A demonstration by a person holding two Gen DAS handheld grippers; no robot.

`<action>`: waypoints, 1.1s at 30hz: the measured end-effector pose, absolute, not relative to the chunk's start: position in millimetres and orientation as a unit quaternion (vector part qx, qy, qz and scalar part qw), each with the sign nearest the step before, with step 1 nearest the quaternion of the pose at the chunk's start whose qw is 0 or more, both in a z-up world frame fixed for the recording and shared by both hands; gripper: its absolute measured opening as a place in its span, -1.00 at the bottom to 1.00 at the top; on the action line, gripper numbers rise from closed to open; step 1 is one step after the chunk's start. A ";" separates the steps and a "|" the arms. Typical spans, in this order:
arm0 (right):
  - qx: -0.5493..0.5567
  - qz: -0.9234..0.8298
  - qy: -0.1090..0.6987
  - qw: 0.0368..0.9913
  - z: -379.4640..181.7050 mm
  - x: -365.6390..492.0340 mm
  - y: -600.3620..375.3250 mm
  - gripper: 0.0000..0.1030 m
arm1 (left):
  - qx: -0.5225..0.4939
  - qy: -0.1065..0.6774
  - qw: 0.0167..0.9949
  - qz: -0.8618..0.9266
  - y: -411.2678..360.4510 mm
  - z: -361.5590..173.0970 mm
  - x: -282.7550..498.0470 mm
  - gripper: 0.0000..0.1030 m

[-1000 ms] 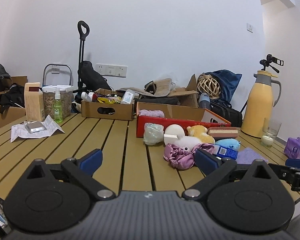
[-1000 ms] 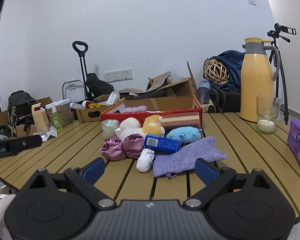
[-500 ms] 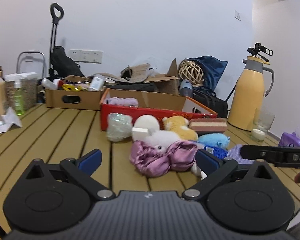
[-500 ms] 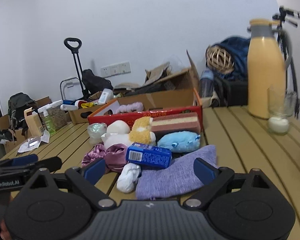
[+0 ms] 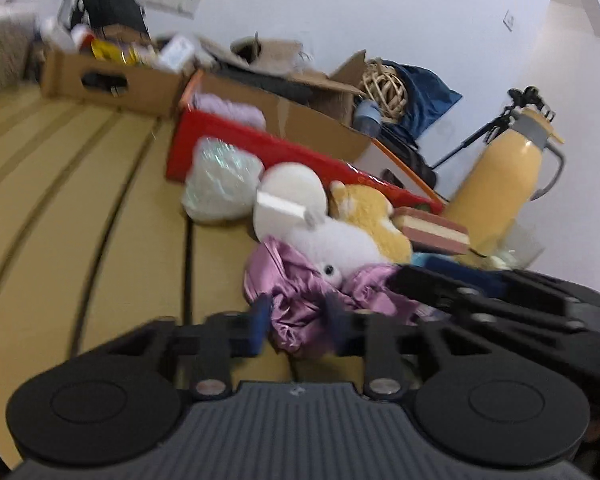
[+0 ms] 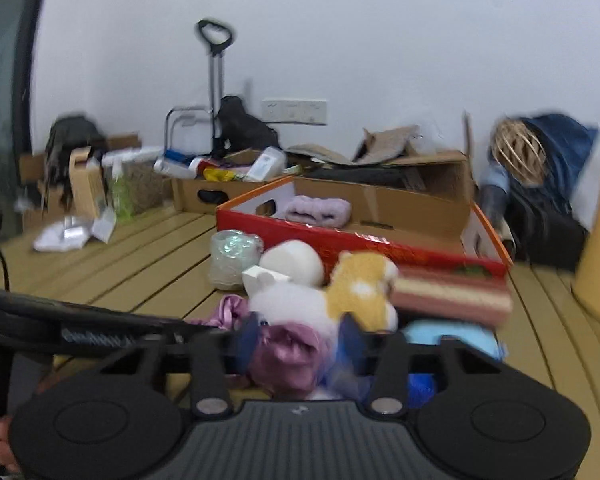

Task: Organize soft objects
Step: 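Carry the pink scrunchies into the red-rimmed box and release them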

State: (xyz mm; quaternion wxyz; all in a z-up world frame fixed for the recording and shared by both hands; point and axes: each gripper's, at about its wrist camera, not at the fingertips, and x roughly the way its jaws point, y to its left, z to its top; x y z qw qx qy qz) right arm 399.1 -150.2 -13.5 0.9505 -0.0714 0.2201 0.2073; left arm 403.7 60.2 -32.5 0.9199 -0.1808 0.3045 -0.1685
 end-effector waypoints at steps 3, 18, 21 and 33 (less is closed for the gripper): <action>-0.126 0.214 0.244 0.937 -21.4 406.2 -131.4 -0.62 | -0.193 0.304 0.919 -0.160 70.9 -35.7 400.5 -0.85; -0.127 0.223 0.238 0.937 2.3 385.6 -123.8 -0.98 | -0.190 0.228 0.942 -0.159 74.7 16.9 329.5 -0.91; -0.105 0.234 0.215 0.942 17.2 361.1 -126.5 -0.98 | -0.188 0.206 0.947 -0.158 78.2 37.6 308.2 -0.91; -0.056 0.225 0.185 0.955 49.8 355.4 -150.0 -0.98 | -0.193 0.176 0.938 -0.229 72.0 80.5 347.6 -0.91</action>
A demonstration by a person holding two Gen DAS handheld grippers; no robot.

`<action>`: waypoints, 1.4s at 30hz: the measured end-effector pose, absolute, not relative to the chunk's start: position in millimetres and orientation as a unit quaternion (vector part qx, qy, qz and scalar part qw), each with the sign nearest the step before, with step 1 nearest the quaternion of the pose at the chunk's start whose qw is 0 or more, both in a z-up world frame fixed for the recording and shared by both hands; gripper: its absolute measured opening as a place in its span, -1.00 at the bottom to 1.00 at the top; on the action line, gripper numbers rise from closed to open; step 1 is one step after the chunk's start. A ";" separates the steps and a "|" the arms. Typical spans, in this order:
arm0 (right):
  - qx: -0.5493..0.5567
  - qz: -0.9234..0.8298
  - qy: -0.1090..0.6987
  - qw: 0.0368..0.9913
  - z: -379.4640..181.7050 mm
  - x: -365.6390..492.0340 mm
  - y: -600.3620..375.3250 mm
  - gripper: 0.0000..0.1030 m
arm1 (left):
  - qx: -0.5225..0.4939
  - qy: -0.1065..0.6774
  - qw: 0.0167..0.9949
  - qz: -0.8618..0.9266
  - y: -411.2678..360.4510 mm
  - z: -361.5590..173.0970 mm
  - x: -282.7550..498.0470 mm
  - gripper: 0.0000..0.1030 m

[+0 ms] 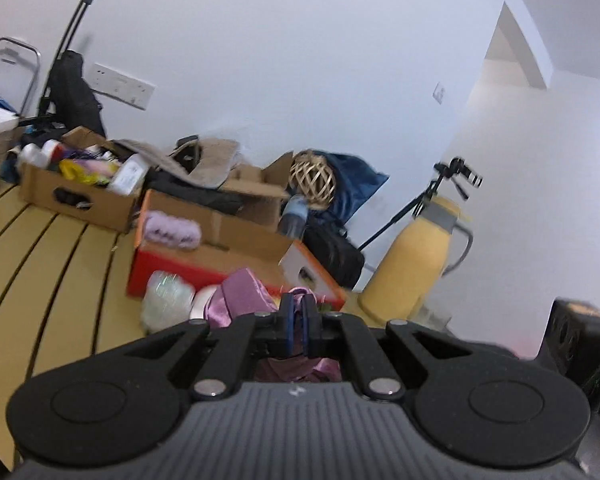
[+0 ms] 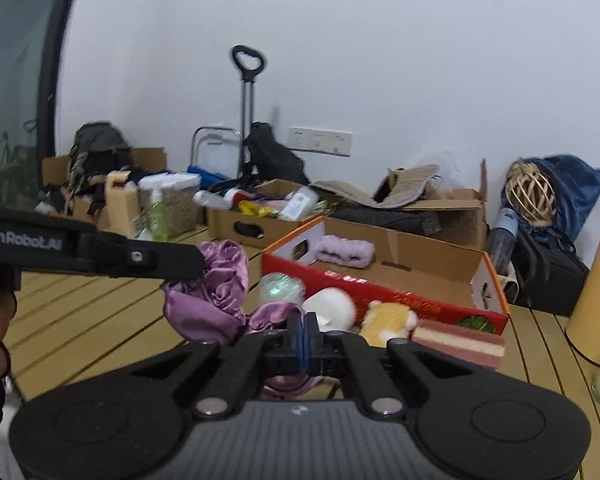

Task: Organize soft objects
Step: 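Carry the pink scrunchies into the red-rimmed box and release them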

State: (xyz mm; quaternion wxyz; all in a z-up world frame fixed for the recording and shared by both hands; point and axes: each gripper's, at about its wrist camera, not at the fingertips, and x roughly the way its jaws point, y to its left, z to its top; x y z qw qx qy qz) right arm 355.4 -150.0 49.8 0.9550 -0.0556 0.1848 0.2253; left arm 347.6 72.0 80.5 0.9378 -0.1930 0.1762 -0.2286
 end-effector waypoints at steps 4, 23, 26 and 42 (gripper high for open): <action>-0.031 0.225 0.178 0.958 72.4 405.5 -162.6 -0.98 | -0.187 0.181 0.935 -0.241 72.0 100.3 415.7 -0.91; -0.066 0.139 0.393 0.907 22.8 780.0 -158.4 -0.89 | -0.158 0.359 0.906 -0.160 29.4 34.7 728.0 -0.72; -0.058 0.130 0.388 0.911 22.4 779.4 -165.7 -0.79 | -0.137 0.344 0.915 -0.162 33.4 51.1 717.6 -0.36; -0.064 0.186 0.250 0.948 147.1 532.1 -238.8 0.29 | 0.002 0.184 0.971 -0.154 58.3 154.9 443.7 0.37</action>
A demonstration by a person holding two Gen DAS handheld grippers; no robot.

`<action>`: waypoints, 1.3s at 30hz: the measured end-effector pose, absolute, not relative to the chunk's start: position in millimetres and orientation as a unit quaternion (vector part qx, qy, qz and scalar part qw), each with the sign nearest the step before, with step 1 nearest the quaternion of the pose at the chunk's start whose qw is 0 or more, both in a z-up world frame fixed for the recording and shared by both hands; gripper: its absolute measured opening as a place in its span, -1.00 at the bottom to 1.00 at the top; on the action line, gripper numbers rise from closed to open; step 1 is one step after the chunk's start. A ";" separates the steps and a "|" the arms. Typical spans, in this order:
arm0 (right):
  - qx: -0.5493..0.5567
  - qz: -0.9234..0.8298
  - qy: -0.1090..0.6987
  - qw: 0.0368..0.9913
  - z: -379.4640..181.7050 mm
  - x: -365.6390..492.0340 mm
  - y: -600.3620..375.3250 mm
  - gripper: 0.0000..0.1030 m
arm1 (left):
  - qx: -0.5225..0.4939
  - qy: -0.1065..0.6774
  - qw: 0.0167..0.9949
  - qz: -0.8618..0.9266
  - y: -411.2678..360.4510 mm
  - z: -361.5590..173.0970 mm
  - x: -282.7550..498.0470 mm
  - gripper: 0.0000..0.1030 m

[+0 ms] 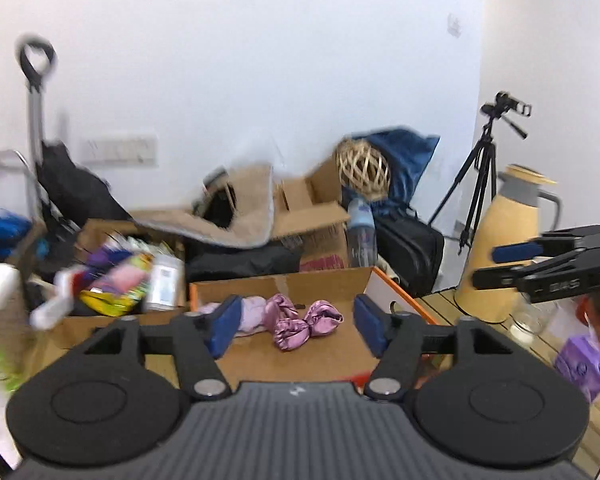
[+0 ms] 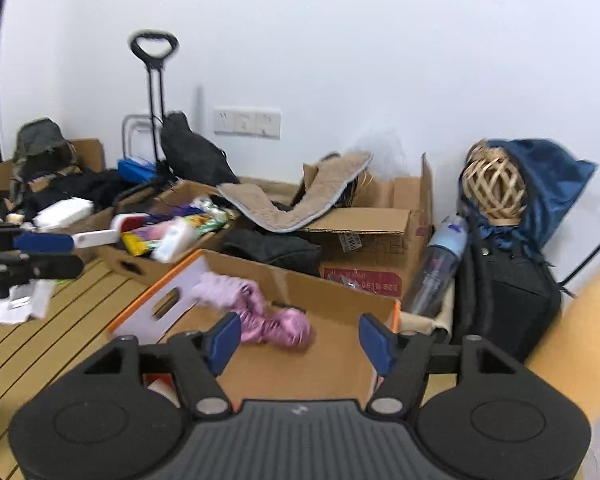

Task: Organize soft objects
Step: 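Carry the pink scrunchies into the red-rimmed box and release them, then grasp the purple cloth with the left tool and lift it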

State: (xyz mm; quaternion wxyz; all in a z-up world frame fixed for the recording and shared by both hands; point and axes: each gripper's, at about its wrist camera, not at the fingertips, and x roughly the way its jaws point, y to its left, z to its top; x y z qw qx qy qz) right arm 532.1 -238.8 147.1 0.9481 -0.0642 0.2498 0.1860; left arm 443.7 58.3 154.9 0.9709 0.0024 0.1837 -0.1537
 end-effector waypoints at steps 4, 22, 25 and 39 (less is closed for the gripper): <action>-0.037 0.196 0.205 0.958 142.7 429.7 -252.9 0.60 | 0.000 0.136 0.981 -0.141 66.1 145.7 351.4 0.57; 0.011 0.186 0.188 0.964 -1.0 152.6 -241.7 0.97 | -0.028 0.133 0.985 -0.110 51.4 48.4 126.9 0.98; 0.004 0.173 0.179 0.968 -2.5 148.0 -243.0 0.97 | -0.028 0.130 0.984 -0.118 46.3 50.8 129.0 0.98; 0.049 0.107 0.222 0.968 -12.9 247.2 -300.7 0.74 | -0.082 0.282 0.920 -0.261 -56.2 0.2 283.0 -0.12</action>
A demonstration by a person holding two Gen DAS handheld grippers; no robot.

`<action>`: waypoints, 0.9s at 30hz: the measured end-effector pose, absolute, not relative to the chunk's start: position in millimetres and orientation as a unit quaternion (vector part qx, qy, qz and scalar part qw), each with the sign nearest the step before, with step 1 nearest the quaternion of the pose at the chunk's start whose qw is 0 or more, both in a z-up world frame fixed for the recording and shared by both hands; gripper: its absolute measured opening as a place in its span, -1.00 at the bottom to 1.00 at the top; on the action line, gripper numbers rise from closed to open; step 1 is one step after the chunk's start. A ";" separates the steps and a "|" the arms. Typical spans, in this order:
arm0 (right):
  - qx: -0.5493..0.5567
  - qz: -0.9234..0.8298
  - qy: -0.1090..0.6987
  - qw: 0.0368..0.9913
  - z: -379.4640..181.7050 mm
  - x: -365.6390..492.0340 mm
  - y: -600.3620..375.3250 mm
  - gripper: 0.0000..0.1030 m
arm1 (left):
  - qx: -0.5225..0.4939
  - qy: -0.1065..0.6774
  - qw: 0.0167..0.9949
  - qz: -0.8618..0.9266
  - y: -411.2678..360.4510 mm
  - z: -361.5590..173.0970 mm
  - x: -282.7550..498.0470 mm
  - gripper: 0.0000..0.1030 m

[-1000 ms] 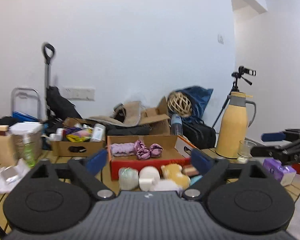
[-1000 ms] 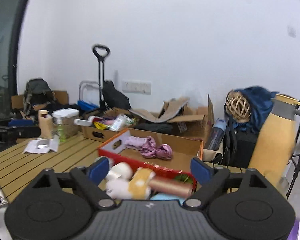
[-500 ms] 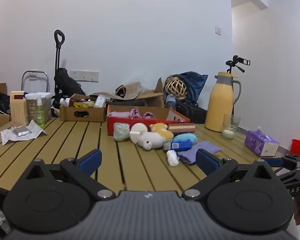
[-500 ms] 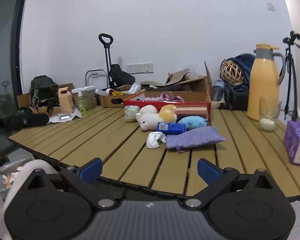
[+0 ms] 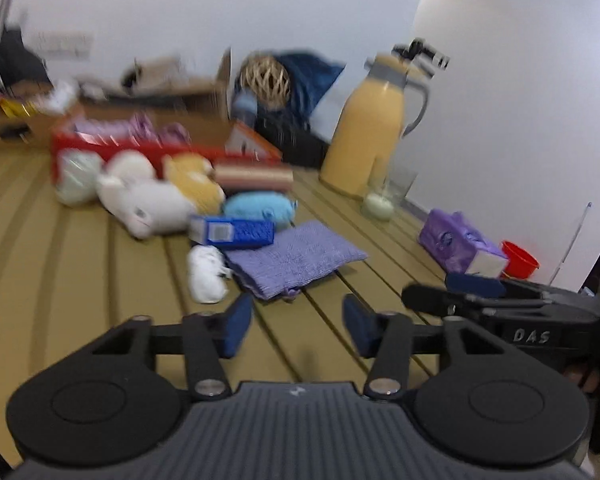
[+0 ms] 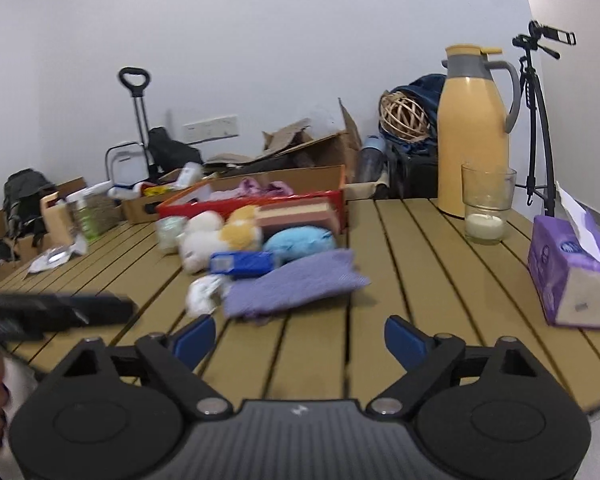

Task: Organize soft objects
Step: 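Grasp the purple cloth with the left tool and lift it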

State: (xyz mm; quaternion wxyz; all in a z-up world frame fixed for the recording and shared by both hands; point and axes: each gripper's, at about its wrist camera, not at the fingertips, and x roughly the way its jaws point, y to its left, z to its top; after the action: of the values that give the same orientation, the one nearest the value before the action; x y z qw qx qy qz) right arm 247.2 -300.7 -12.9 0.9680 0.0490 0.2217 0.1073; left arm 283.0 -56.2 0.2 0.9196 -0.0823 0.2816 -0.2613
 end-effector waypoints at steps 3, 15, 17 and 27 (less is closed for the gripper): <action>0.058 0.108 0.230 0.965 -14.5 284.7 -309.1 0.59 | -0.095 0.303 0.915 -0.251 -75.0 -14.1 320.7 -0.16; 0.088 0.117 0.278 0.949 -44.0 389.1 -312.5 -0.86 | -0.122 0.315 0.913 -0.229 -83.1 -32.8 365.6 0.21; 0.086 0.102 0.287 0.949 -47.1 387.0 -317.5 -0.90 | -0.120 0.320 0.910 -0.234 -86.1 -33.0 368.0 0.25; 0.114 0.124 0.236 0.957 -44.4 360.5 -344.1 0.15 | -0.141 0.331 0.892 -0.274 -90.3 -34.9 374.3 -0.88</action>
State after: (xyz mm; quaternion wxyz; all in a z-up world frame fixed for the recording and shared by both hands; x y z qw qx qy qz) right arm 360.5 -344.1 -44.4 0.9571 0.1144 0.2356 0.1235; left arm 374.3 -90.3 -34.9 0.8917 -0.1411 0.3314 -0.2742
